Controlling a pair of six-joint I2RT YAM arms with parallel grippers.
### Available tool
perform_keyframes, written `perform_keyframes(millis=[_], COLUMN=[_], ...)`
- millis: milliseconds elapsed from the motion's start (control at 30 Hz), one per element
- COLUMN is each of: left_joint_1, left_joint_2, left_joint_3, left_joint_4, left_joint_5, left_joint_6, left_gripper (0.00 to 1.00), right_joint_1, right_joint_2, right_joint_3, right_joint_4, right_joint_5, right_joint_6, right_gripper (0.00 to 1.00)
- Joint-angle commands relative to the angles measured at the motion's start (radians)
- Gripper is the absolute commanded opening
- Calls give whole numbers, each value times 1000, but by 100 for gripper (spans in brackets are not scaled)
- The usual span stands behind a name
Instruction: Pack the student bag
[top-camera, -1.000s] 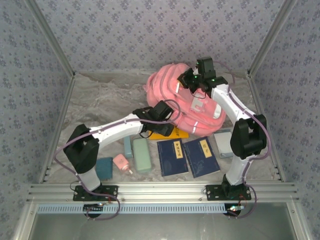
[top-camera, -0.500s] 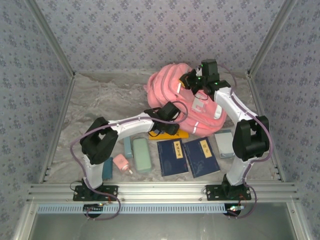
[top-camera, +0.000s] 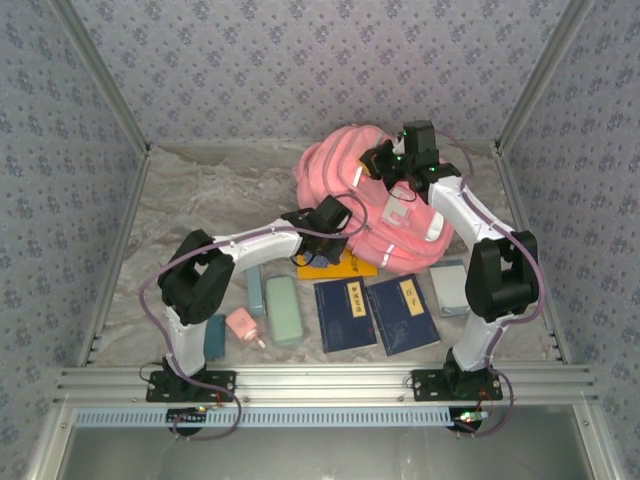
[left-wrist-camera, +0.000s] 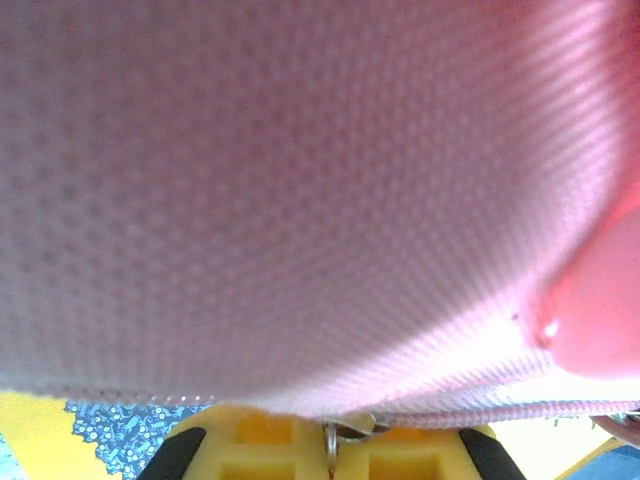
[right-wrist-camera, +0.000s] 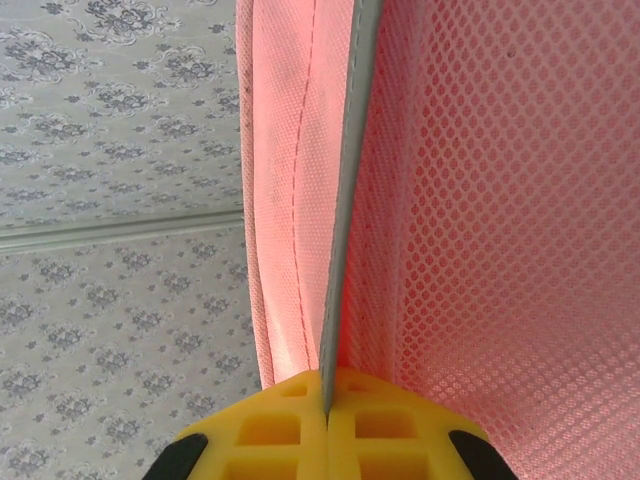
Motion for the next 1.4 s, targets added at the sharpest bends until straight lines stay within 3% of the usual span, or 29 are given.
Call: perform_keyframes(millis=[0, 467, 767, 1067, 1233, 1300, 1367], left_joint_1=[17, 85, 164, 297, 300, 300, 300], left_joint_2=[-27, -89, -109, -144, -147, -158, -173], left_joint_3=[-24, -61, -28, 39, 65, 65, 64], left_joint_4=[47, 27, -35, -78, -70, -64, -56], left_joint_5=[32, 16, 3, 98, 208, 226, 244], left_joint_6=[3, 34, 70, 120, 83, 67, 51], left_gripper=[0, 0, 0, 0, 0, 0, 0], right_joint_1=[-1, -9, -25, -13, 29, 59, 94], right_joint_2=[-41, 0, -7, 9, -14, -60, -144], right_joint_3=[-12, 82, 103, 167, 244, 244, 170], right_joint_4=[19, -268, -318, -457, -592, -645, -642], right_joint_5=[-63, -52, -63, 67, 224, 346, 445], right_joint_6=[-24, -328, -433, -552, -621, -646, -651], right_gripper=[0, 0, 0, 0, 48, 59, 62])
